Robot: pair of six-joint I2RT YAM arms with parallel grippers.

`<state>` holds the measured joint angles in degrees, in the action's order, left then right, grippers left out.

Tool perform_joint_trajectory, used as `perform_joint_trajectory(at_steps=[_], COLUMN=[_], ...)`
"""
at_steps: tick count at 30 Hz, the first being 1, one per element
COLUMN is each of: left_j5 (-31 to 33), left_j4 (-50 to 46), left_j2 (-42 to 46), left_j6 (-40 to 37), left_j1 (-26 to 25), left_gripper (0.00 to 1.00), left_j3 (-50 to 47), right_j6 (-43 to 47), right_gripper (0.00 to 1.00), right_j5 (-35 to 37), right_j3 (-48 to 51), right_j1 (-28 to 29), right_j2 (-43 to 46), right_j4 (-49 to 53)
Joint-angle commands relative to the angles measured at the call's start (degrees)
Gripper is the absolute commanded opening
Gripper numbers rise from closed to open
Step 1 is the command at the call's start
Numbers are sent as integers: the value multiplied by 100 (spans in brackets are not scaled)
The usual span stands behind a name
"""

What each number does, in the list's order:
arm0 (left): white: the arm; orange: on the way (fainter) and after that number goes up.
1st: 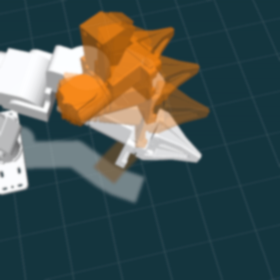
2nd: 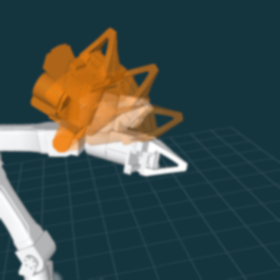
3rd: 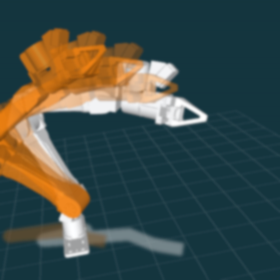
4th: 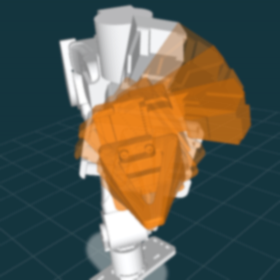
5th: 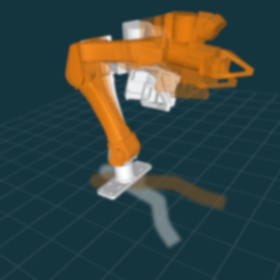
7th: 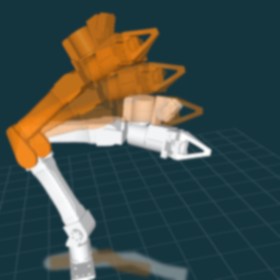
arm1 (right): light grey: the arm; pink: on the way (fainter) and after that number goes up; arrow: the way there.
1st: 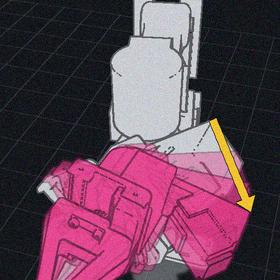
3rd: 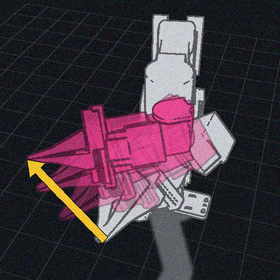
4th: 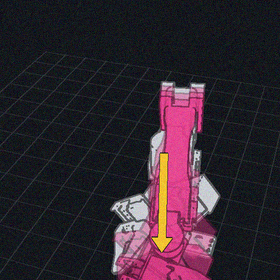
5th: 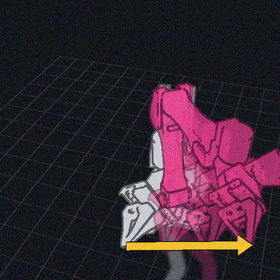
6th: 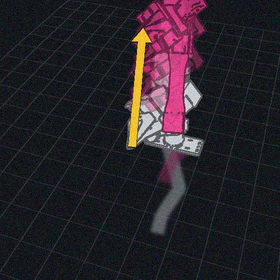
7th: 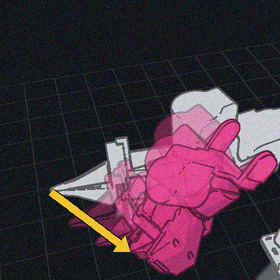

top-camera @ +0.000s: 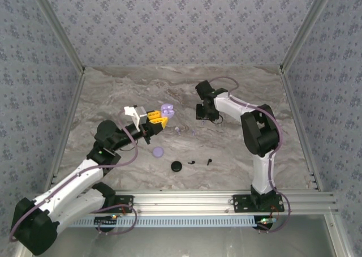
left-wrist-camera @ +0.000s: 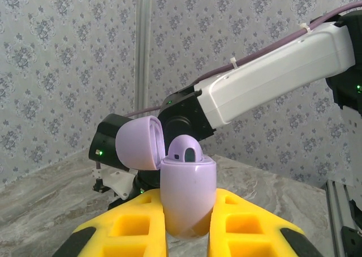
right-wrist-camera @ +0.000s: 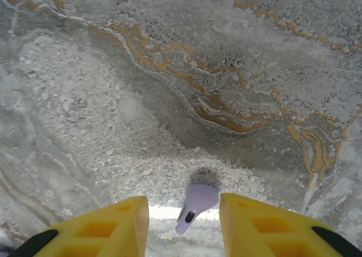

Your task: Insert the wireless bluetooth earbuds into the charging case

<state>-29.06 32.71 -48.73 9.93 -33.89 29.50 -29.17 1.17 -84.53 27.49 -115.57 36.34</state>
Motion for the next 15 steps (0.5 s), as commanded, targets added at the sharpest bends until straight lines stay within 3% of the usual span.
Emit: perform_joint_trajectory(at_steps=[1,15], left_j5=[23,49], left_j4=[45,22], left_j2=[160,175], left_j6=[-106,-123], left_j1=[-36,-32], left_gripper=[0,0], left_j3=[12,-14], right_j6=[-167,-221], right_gripper=[40,32], right_j5=[216,132], right_j3=[-143,-134], right_j1=[9,31], right_j2=[-156,-456], right_j4=[267,285])
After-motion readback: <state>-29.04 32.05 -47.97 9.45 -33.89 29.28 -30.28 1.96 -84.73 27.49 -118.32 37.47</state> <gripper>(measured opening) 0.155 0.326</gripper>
